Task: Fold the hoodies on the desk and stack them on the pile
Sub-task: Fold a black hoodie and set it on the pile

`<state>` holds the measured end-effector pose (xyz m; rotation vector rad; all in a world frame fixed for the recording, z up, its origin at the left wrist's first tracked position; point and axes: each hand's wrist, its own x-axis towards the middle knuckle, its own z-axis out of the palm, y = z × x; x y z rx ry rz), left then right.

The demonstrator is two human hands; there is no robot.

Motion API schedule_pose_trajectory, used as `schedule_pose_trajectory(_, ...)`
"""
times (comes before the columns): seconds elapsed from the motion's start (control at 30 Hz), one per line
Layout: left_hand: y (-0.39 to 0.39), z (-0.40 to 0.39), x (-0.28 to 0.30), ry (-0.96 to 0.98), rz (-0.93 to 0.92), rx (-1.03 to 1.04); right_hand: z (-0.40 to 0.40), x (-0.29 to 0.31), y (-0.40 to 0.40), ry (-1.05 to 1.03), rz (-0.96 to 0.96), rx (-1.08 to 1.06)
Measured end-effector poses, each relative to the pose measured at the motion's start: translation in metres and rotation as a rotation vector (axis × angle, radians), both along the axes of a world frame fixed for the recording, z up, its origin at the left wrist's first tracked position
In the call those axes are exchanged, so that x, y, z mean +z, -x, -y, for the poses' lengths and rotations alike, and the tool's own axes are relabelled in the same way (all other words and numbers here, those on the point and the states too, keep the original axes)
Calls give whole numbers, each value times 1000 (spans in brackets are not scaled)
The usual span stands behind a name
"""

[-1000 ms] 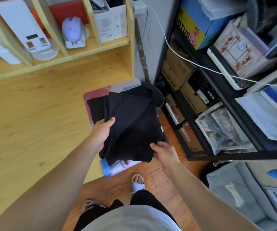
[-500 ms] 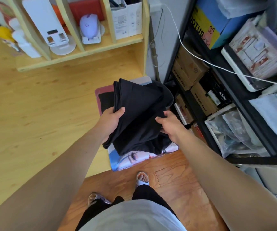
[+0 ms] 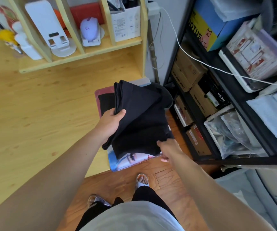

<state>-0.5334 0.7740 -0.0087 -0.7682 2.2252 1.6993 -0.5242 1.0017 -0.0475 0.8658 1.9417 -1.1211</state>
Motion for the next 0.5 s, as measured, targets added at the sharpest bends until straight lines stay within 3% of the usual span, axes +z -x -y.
schedule_pose_trajectory(0.07, 0, 0, 2, 0, 2, 3, 4, 0, 6, 151, -99, -122)
schedule_pose_trajectory(0.17, -2, -1, 5, 1, 9, 3, 9, 14, 1, 551, -278, -210)
schedule_pose_trajectory(0.27, -6, -3, 4, 22, -4, -39, 4, 5, -6, 760, -295, -312)
schedule_pose_trajectory(0.4, -14, -14, 4, 129, -72, -127, -5, -26, -6, 555, -178, -472)
schedule_pose_trajectory(0.5, -21, -22, -1, 262, -126, -187, -4, -39, -2, 299, -142, -430)
